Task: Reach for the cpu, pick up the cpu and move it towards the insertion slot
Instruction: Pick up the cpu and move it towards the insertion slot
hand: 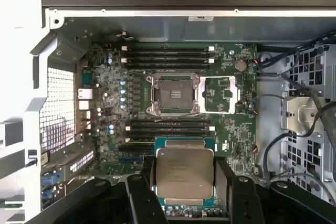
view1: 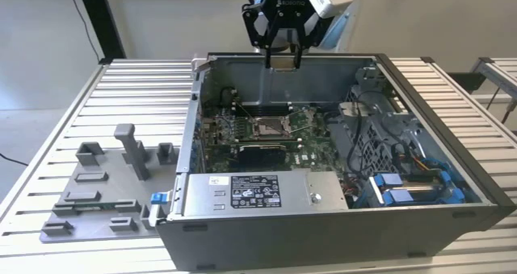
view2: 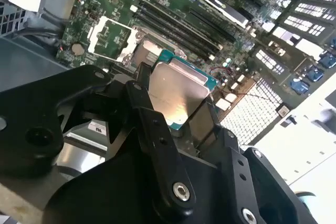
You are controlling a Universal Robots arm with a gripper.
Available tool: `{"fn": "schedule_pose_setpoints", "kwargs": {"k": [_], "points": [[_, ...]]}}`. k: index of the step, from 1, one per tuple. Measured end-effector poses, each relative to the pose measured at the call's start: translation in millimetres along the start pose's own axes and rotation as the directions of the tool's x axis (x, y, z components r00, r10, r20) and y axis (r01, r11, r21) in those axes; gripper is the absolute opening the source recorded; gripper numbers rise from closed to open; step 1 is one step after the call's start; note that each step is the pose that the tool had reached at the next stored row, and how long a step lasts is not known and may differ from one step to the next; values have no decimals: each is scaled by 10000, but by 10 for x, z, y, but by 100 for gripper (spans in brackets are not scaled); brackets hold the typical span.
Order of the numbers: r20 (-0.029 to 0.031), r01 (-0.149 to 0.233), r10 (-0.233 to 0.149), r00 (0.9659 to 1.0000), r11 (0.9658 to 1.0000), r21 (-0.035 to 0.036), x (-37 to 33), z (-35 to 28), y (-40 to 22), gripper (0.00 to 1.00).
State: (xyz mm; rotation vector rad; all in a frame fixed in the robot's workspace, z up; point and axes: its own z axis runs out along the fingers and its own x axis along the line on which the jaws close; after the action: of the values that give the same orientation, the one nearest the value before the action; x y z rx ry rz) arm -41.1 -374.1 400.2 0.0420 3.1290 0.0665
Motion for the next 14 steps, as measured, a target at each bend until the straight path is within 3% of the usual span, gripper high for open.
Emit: {"fn": "schedule_pose_setpoints", "kwargs": {"k": [14], "points": [[3,-72,72,10000,10000,0,-10,149,324,0]]}}
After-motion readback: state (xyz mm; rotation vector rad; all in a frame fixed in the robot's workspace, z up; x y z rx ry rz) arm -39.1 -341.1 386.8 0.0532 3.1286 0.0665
